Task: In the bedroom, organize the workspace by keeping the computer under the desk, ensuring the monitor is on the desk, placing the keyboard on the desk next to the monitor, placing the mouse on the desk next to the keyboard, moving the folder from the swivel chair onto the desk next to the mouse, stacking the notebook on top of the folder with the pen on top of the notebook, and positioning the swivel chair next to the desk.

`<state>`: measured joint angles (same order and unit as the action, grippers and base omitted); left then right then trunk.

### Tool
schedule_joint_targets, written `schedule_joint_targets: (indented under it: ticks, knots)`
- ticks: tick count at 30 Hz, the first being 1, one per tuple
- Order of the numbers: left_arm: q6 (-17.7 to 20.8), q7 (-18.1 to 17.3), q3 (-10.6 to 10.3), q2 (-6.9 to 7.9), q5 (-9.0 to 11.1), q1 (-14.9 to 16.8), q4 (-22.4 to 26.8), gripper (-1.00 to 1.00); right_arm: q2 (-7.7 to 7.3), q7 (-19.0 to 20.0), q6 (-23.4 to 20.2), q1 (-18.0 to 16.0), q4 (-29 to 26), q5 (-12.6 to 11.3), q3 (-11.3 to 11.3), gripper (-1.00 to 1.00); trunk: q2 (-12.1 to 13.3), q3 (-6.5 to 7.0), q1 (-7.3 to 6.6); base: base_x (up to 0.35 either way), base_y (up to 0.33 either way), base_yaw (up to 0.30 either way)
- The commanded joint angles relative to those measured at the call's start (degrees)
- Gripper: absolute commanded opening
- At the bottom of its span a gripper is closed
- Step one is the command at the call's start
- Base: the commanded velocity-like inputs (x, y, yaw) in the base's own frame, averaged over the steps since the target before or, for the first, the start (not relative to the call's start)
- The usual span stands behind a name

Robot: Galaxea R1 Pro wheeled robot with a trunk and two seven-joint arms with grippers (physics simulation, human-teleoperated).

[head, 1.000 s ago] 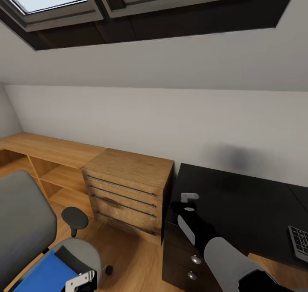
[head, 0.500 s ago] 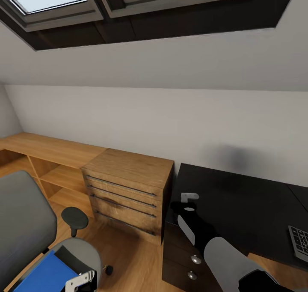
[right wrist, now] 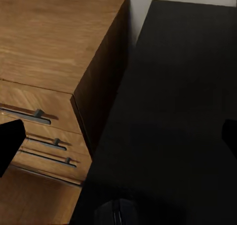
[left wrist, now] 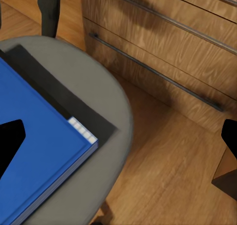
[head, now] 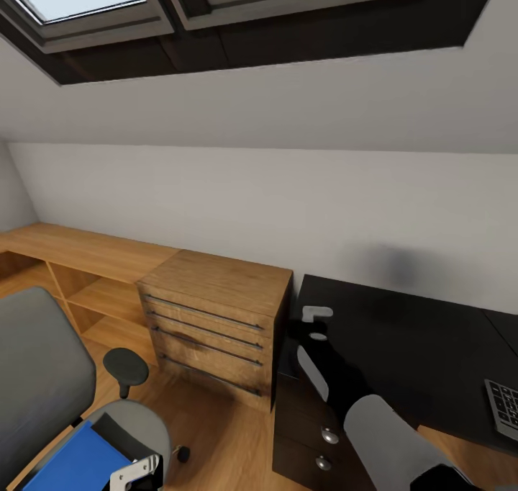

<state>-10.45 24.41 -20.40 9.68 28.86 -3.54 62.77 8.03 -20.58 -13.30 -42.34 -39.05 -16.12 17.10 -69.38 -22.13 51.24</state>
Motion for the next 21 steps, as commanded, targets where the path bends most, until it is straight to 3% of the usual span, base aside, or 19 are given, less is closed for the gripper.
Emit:
schedule_joint_targets:
  ticks: [1,4,5,10,21]
  knots:
    - [-0.4,0.3,-0.3,0.08,0.6,0.0,0.0,1.00,-0.13,-0.5,-0.8,0.4,-1.7,-0.5,0.3,1.00,0.0,-0.05,0.01,0.000,0.000,0.000]
    - [-0.4,0.3,-0.3,0.08,0.6,0.0,0.0,1.00,-0.83,-0.5,-3.1,3.7,-8.9,-0.5,0.2,1.00,0.0,-0.05,0.01,0.000,0.000,0.000]
    - [-0.4,0.3,-0.3,0.08,0.6,0.0,0.0,1.00,-1.40,-0.5,-4.1,6.0,-14.8,-0.6,0.1,1.00,0.0,-0.05,0.01,-0.038,0.000,0.000]
    - [-0.4,0.3,-0.3,0.08,0.6,0.0,0.0,1.00,-1.57,-0.5,-4.2,6.8,-17.3,-0.7,0.1,1.00,0.0,-0.05,0.01,-0.156,-0.053,0.000]
    - [-0.3,0.3,-0.3,0.00,0.6,0.0,-0.7,1.00,-1.54,-0.5,-4.1,7.0,-19.2,-0.8,0.1,1.00,0.0,-0.05,0.01,-0.283,-0.129,0.000]
